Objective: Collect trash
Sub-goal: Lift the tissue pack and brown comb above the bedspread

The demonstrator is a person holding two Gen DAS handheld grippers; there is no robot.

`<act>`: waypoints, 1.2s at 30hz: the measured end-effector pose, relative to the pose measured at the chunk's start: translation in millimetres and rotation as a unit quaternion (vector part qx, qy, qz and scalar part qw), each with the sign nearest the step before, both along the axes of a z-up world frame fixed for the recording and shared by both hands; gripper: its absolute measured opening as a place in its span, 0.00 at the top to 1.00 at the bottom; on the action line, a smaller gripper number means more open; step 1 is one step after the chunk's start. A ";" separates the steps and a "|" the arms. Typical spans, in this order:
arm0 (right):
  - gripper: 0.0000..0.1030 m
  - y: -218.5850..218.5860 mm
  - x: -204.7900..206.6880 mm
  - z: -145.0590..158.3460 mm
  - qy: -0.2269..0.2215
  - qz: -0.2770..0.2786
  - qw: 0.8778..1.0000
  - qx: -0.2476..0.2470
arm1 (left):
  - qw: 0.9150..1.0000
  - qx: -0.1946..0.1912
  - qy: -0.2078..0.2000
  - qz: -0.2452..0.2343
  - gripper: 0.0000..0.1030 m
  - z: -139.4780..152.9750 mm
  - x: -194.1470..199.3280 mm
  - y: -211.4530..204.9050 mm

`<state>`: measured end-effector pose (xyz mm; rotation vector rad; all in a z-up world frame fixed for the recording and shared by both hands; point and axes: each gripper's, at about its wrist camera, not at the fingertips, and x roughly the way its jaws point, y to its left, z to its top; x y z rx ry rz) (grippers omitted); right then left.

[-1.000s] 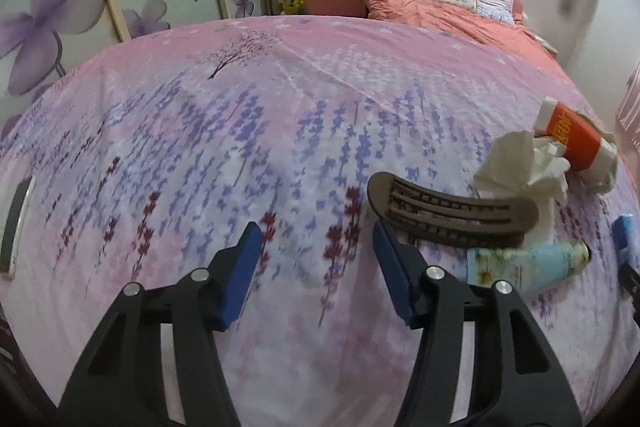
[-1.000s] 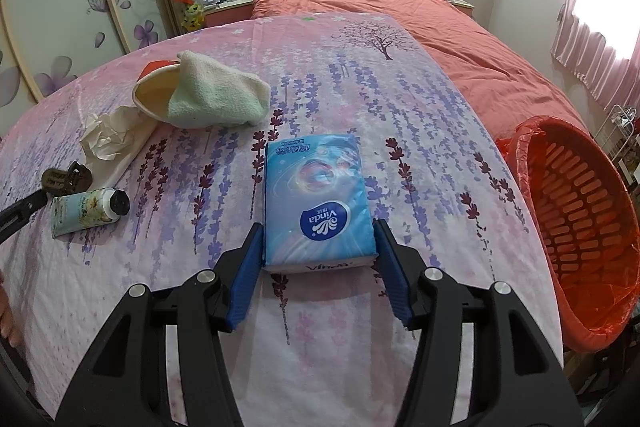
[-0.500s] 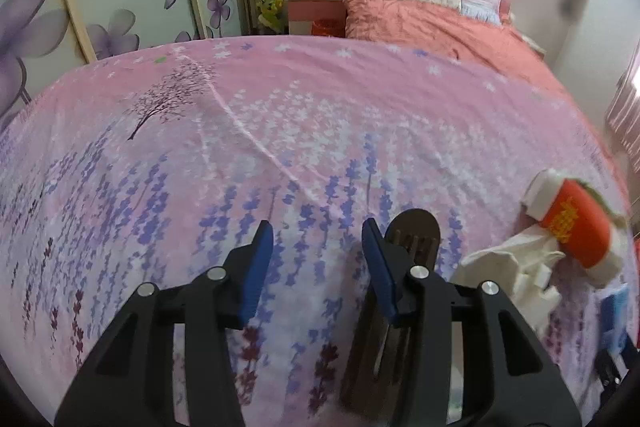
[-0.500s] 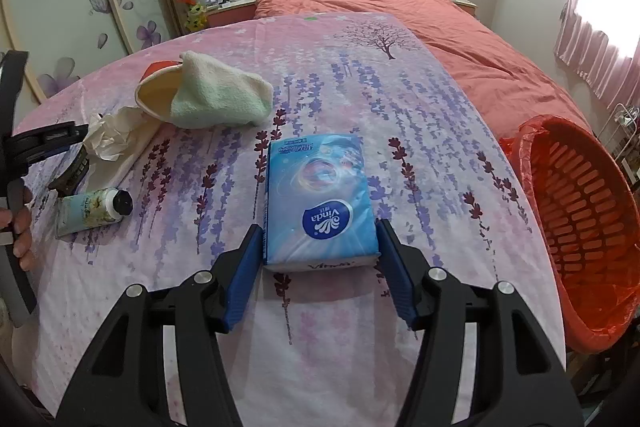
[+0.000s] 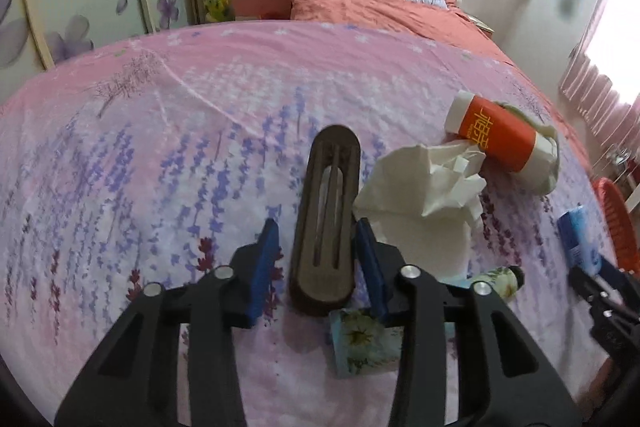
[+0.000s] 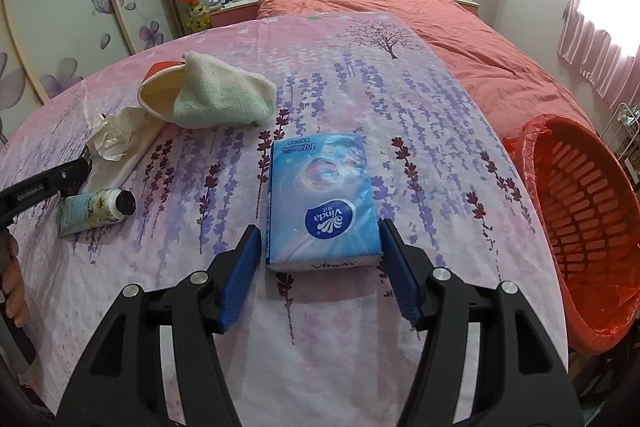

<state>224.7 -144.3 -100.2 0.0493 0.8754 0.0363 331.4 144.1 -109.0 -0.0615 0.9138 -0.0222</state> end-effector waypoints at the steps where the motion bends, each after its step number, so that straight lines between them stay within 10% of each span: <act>1: 0.40 0.2 0.0 0.0 0.000 0.000 1.000 0.000 | 1.000 0.007 0.000 -0.001 0.63 -0.5 0.6 -2.1; 36: 0.37 -1.1 16.6 -0.9 0.002 -0.002 1.000 -0.009 | 0.999 0.022 -0.007 0.046 0.56 -3.6 -14.5 45.2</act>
